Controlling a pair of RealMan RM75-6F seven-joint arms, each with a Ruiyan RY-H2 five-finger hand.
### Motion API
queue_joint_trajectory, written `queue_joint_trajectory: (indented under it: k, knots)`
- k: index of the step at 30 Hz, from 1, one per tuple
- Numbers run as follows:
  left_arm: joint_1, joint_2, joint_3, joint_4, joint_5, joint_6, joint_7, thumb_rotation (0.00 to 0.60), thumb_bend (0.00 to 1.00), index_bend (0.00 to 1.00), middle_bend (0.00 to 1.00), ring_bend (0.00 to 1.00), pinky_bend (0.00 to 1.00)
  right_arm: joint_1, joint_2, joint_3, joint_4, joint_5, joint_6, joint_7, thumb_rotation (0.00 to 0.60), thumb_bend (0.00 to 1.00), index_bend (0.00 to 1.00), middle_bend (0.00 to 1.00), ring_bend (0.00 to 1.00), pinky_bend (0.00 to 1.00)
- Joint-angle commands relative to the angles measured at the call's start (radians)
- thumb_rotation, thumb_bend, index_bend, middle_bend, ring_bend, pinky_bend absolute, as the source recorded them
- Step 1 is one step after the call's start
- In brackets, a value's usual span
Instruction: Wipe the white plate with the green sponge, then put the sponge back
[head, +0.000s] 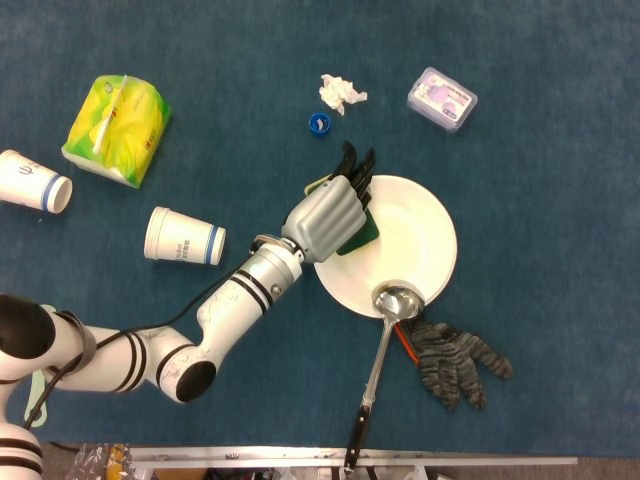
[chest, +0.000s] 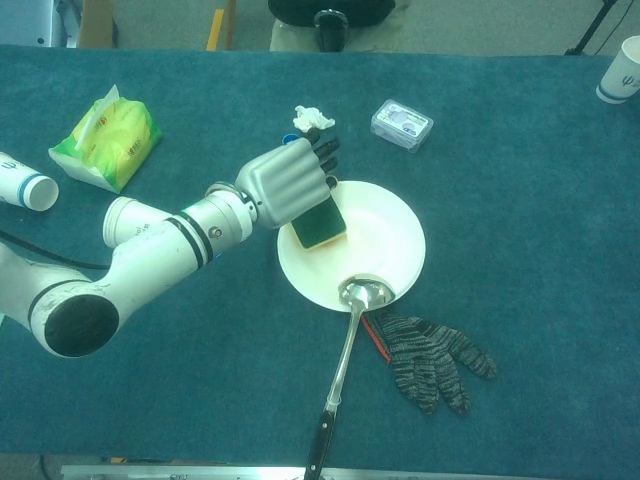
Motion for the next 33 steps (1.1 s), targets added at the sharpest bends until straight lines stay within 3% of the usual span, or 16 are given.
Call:
queue_joint_trajectory:
  k: [1, 13, 33]
  knots:
    - [0.005, 0.009, 0.008, -0.025, -0.001, 0.004, 0.020, 0.600, 0.33, 0.33, 0.19, 0.05, 0.16, 0.000, 0.000, 0.000, 0.001, -0.001, 0.001, 0.002, 0.600, 0.26, 0.30, 0.29, 0.20, 0.32]
    - [0.016, 0.034, 0.024, -0.112, 0.010, 0.017, 0.056, 0.600, 0.33, 0.33, 0.19, 0.05, 0.16, -0.003, -0.002, -0.001, 0.007, -0.003, 0.005, 0.012, 0.600, 0.26, 0.30, 0.29, 0.20, 0.32]
    - [0.004, -0.011, -0.017, 0.039, 0.022, -0.037, 0.006, 0.600, 0.33, 0.33, 0.19, 0.05, 0.16, -0.004, -0.002, 0.000, 0.008, 0.007, -0.001, 0.010, 0.600, 0.26, 0.30, 0.29, 0.20, 0.32]
